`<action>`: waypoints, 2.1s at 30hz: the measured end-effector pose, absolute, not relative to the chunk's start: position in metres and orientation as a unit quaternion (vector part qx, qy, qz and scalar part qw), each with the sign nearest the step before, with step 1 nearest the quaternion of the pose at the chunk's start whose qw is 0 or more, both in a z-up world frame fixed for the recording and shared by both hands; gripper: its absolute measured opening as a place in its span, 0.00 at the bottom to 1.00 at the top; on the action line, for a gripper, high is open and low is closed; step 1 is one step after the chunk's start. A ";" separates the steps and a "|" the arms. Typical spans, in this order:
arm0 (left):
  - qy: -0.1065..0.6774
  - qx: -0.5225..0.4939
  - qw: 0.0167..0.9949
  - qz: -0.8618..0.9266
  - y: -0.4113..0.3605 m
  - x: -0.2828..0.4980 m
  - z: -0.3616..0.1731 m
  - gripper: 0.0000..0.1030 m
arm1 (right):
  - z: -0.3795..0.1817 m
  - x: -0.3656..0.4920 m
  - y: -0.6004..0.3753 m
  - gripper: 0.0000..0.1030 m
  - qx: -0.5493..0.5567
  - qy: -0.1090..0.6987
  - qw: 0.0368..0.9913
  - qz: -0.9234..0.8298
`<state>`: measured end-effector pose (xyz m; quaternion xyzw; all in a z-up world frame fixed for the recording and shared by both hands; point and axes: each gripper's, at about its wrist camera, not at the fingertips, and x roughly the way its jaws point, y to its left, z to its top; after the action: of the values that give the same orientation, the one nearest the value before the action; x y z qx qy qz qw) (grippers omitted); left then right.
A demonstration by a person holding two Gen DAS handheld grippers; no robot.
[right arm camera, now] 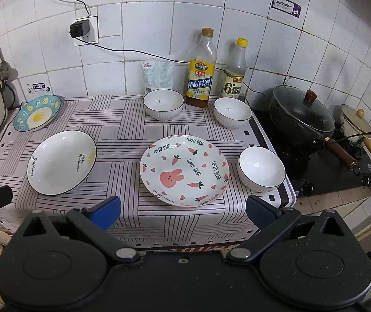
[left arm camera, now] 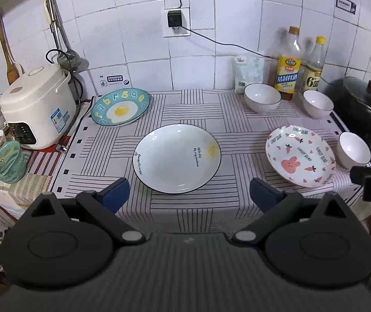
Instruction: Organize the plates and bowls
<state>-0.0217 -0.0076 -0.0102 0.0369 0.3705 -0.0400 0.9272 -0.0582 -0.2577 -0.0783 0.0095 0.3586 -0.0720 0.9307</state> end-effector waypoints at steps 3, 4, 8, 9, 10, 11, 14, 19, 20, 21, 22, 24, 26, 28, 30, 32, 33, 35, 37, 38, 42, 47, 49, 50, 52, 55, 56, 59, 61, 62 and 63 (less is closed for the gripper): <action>0.369 0.031 0.928 -0.045 -0.006 -0.023 -0.011 0.97 | -0.078 -0.059 -0.258 1.00 0.009 0.357 0.932 -0.070; 0.369 0.029 0.928 -0.046 -0.005 -0.023 -0.011 0.97 | -0.078 -0.059 -0.257 1.00 0.008 0.355 0.932 -0.070; 0.370 0.016 0.928 -0.048 0.000 -0.023 -0.011 0.97 | -0.077 -0.060 -0.257 1.00 0.005 0.348 0.934 -0.073; 0.373 0.013 0.927 -0.048 0.001 -0.022 -0.012 0.97 | -0.077 -0.061 -0.257 1.00 0.007 0.346 0.935 -0.076; 0.374 0.011 0.926 -0.047 0.001 -0.022 -0.012 0.97 | -0.077 -0.061 -0.258 1.00 0.009 0.345 0.935 -0.079; 0.376 0.009 0.925 -0.046 0.002 -0.021 -0.012 0.97 | -0.077 -0.061 -0.258 1.00 0.011 0.344 0.935 -0.080; 0.381 0.004 0.923 -0.048 0.003 -0.021 -0.014 0.97 | -0.076 -0.061 -0.260 1.00 0.014 0.345 0.935 -0.079; 0.386 0.005 0.921 -0.050 0.003 -0.022 -0.015 0.97 | -0.077 -0.061 -0.258 1.00 0.010 0.347 0.934 -0.079; 0.387 0.005 0.921 -0.050 0.002 -0.022 -0.015 0.97 | -0.078 -0.061 -0.258 1.00 0.010 0.348 0.934 -0.078; 0.388 0.005 0.920 -0.051 0.002 -0.022 -0.015 0.97 | -0.078 -0.061 -0.258 1.00 0.010 0.348 0.934 -0.078; 0.389 0.006 0.920 -0.053 0.002 -0.022 -0.015 0.96 | -0.078 -0.060 -0.258 1.00 0.009 0.348 0.934 -0.079; 0.391 0.006 0.918 -0.057 0.002 -0.021 -0.014 0.96 | -0.077 -0.060 -0.258 1.00 0.008 0.349 0.934 -0.079; 0.393 0.006 0.918 -0.058 0.001 -0.022 -0.014 0.95 | -0.078 -0.060 -0.257 1.00 0.008 0.349 0.934 -0.079; 0.395 0.006 0.917 -0.059 0.001 -0.022 -0.014 0.95 | -0.078 -0.060 -0.257 1.00 0.008 0.349 0.934 -0.079; 0.396 0.006 0.916 -0.061 0.002 -0.022 -0.015 0.95 | -0.078 -0.060 -0.257 1.00 0.008 0.349 0.934 -0.079; 0.398 0.006 0.915 -0.061 0.002 -0.022 -0.015 0.94 | -0.078 -0.060 -0.258 1.00 0.008 0.349 0.934 -0.079; 0.399 0.006 0.915 -0.062 0.003 -0.021 -0.016 0.94 | -0.079 -0.061 -0.258 1.00 0.009 0.349 0.934 -0.078; 0.401 0.004 0.914 -0.064 0.004 -0.020 -0.016 0.94 | -0.079 -0.060 -0.258 1.00 0.010 0.349 0.934 -0.076; 0.398 0.002 0.915 -0.068 0.005 -0.019 -0.015 0.94 | -0.081 -0.060 -0.260 1.00 0.020 0.349 0.934 -0.070; 0.396 0.001 0.915 -0.069 0.006 -0.017 -0.014 0.94 | -0.081 -0.060 -0.261 1.00 0.026 0.348 0.935 -0.067; 0.381 0.001 0.922 -0.068 0.012 -0.011 -0.006 0.94 | -0.077 -0.060 -0.263 1.00 0.036 0.319 0.945 -0.058; 0.354 -0.011 0.933 -0.061 0.028 0.005 0.000 0.94 | -0.072 -0.059 -0.259 1.00 0.000 0.240 0.969 -0.049; 0.354 -0.020 0.934 -0.049 0.037 0.016 -0.004 0.94 | -0.072 -0.051 -0.260 1.00 0.005 0.225 0.974 -0.022; 0.356 -0.022 0.933 -0.045 0.043 0.021 -0.007 0.94 | -0.072 -0.046 -0.261 1.00 0.013 0.224 0.974 -0.005; 0.361 -0.021 0.932 -0.040 0.050 0.032 -0.015 0.94 | -0.074 -0.034 -0.258 1.00 0.032 0.233 0.971 0.032; 0.383 -0.006 0.921 -0.072 0.056 0.049 -0.029 0.94 | -0.079 -0.022 -0.247 0.95 0.034 0.235 0.968 0.080; 0.389 -0.006 0.918 -0.075 0.058 0.055 -0.033 0.94 | -0.080 -0.018 -0.241 0.94 0.030 0.236 0.967 0.093; 0.401 0.007 0.912 -0.086 0.060 0.071 -0.046 0.94 | -0.088 -0.007 -0.226 0.93 0.031 0.239 0.963 0.122; 0.405 0.005 0.910 -0.084 0.065 0.082 -0.054 0.94 | -0.097 0.005 -0.214 0.92 0.031 0.250 0.958 0.136; 0.409 0.000 0.909 -0.085 0.069 0.089 -0.060 0.94 | -0.103 0.012 -0.211 0.92 0.034 0.256 0.956 0.141; 0.410 -0.006 0.908 -0.085 0.074 0.093 -0.065 0.94 | -0.108 0.019 -0.206 0.92 0.040 0.262 0.953 0.147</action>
<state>0.0929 0.0737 -0.0654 -0.0059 0.4104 -0.0850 0.9079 0.0187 -0.2063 -0.1082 0.0397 0.2624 0.1469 0.9529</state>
